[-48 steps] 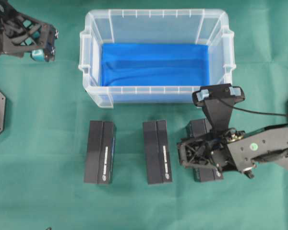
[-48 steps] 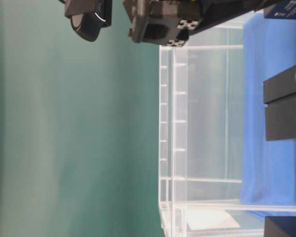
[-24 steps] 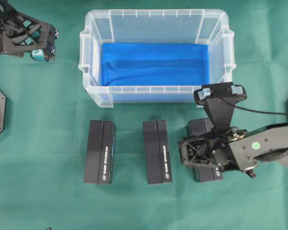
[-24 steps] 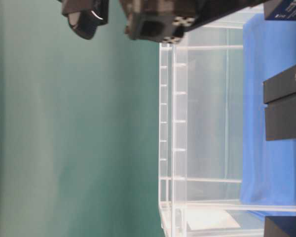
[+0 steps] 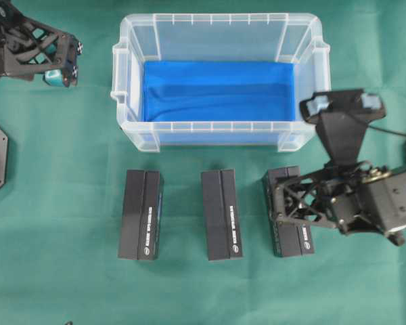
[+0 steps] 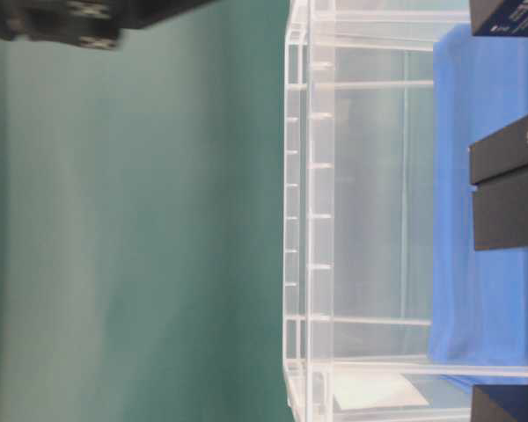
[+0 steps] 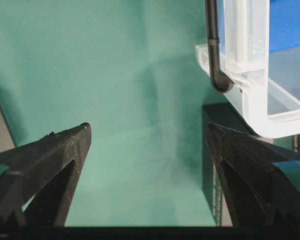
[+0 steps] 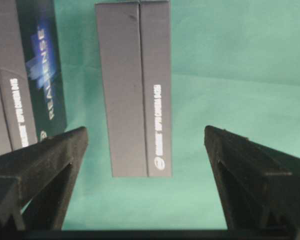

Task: Take out the box from the case.
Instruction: 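Open the right gripper and withdraw it to the right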

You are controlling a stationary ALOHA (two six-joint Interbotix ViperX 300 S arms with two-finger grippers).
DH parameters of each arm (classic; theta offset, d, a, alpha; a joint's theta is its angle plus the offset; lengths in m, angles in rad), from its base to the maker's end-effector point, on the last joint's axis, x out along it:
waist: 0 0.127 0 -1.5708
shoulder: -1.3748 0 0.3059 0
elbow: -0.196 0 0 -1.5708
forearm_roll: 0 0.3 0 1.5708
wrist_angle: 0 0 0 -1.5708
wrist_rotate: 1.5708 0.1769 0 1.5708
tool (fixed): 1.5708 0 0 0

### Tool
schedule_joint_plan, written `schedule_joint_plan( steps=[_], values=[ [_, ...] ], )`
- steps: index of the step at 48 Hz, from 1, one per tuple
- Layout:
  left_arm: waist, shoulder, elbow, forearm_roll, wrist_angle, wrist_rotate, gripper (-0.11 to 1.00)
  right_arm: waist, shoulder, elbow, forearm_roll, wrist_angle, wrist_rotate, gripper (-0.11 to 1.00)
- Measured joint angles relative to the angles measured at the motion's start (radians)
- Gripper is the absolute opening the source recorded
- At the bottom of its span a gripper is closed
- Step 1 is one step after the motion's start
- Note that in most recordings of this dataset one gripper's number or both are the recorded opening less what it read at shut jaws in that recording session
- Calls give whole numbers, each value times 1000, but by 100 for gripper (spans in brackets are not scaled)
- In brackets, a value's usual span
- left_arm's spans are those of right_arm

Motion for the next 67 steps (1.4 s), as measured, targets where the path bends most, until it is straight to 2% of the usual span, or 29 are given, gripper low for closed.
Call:
schedule_joint_plan(
  steps=[7,14,35,49,67],
  values=[
    [0,-2,0,0,0,0,98,0,-9,-66,-8,67,-12,91],
    [2,0,0,0,-2,0,98,0,-9,-101,-9,80,-15,90],
    [0,0,0,0,-2,0,98,-6,-15,-104,-11,81,-37,90],
    [0,0,0,0,-2,0,98,21,-118,-12,-5,86,-21,90],
    [-9,-2,3,0,-2,-40,98,91,-279,114,3,126,48,90]
  ],
)
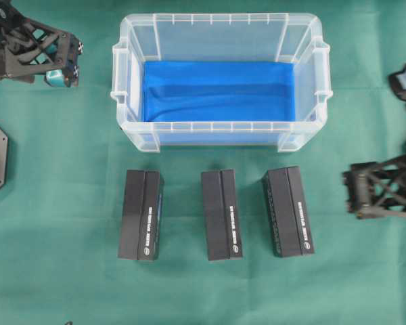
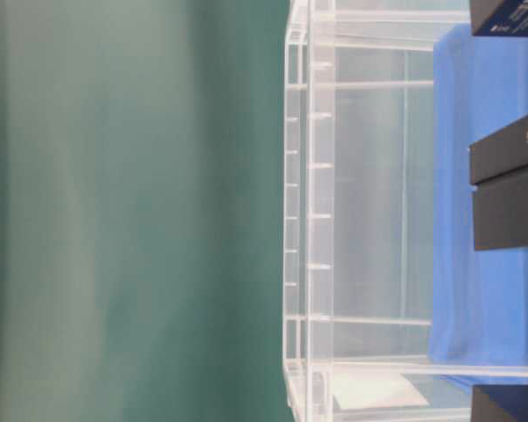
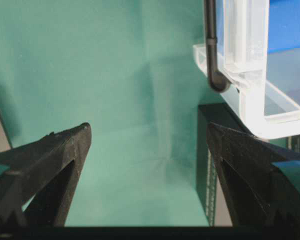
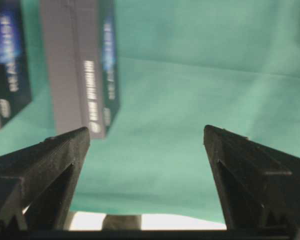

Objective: Take out the box from the case.

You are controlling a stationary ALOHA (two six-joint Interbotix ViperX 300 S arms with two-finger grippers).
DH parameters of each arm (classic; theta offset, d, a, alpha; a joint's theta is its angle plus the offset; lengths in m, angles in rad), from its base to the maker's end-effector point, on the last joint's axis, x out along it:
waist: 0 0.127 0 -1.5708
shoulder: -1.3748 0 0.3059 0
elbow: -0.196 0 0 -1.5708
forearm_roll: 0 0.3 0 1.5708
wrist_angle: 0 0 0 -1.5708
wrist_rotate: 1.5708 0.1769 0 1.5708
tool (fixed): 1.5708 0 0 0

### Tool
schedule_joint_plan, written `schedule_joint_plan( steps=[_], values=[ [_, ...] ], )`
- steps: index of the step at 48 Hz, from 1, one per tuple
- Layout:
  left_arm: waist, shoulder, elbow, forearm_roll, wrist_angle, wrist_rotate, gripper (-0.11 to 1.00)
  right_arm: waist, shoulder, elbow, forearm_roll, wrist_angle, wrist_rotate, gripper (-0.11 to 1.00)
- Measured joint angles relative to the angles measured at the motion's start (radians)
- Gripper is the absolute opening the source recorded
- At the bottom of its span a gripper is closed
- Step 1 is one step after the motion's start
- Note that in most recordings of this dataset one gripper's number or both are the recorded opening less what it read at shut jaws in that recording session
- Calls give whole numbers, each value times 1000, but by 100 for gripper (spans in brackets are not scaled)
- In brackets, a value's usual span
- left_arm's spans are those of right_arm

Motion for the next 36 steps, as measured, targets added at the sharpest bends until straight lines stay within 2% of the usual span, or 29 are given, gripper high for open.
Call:
schedule_joint_plan(
  steps=[22,28,36],
  values=[
    [-2,-17,15,0,0,-5,98,-6,-32,23,0,3,-15,90],
    [-9,-23,20,0,0,-14,98,-58,-51,37,-2,3,-64,90],
    [-17,-34,31,0,0,-37,98,-170,-81,60,-3,3,-172,90]
  ],
)
